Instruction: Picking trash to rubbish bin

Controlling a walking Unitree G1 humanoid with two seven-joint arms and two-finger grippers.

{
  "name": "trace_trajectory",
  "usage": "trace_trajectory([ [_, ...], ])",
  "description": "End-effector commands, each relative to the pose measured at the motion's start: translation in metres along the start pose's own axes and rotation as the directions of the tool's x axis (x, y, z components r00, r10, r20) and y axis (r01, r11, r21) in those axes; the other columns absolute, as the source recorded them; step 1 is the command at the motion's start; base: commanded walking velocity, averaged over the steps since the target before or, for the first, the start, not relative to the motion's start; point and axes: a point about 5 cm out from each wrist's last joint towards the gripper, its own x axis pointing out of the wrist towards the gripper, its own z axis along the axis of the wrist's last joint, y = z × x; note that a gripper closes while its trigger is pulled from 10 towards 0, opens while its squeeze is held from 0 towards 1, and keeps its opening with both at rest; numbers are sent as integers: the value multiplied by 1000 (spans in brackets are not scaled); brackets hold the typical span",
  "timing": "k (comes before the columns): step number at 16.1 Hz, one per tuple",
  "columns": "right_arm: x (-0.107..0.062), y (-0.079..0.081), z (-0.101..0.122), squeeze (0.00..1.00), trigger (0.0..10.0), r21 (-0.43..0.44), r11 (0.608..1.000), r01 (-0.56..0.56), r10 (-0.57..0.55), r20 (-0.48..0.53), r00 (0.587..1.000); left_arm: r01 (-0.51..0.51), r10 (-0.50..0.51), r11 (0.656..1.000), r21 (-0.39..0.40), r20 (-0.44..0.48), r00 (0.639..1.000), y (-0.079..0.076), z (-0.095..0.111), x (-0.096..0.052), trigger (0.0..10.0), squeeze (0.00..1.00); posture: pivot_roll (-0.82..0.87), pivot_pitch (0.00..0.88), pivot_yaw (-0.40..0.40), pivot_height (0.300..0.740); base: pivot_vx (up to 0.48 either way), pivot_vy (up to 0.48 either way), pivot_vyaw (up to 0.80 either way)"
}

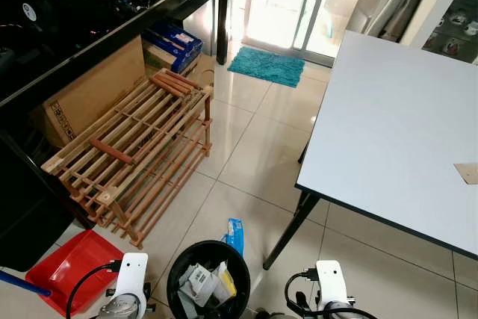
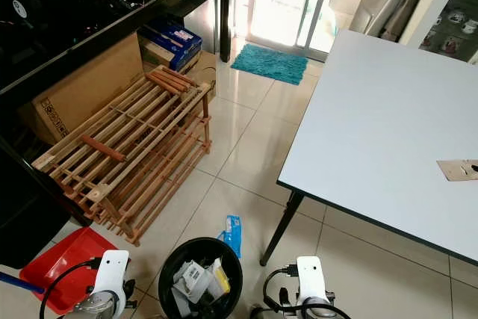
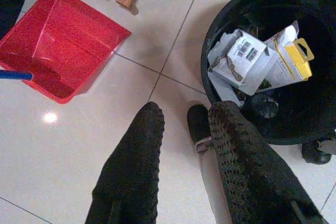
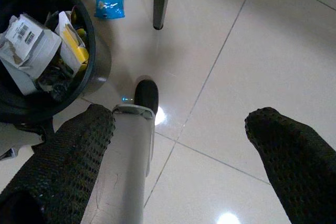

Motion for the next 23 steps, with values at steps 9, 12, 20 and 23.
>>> trace_trajectory([
  [9,-1,-1,-4,0,10000,2,1000,-1,1,-6,1000,-7,7,1000,-23,-8,1000,-1,-4,0,10000,0,-18,72,-55,740,-293,0,0],
  [12,-1,-1,-4,0,10000,1,1000,-2,2,-7,1000,-8,8,1000,-22,-9,1000,-1,-5,-1,10000,0,-18,73,-57,740,-299,0,0],
  [20,-1,0,-3,0,10000,21,1000,-12,12,7,1000,-16,16,999,-37,-7,1000,-2,-6,-1,10000,0,-18,74,-59,740,-137,0,0],
  [23,-1,0,-3,0,10000,20,1000,-15,15,8,1000,-20,20,999,-35,-6,1000,-2,-6,-1,10000,0,-17,74,-60,740,0,0,0],
])
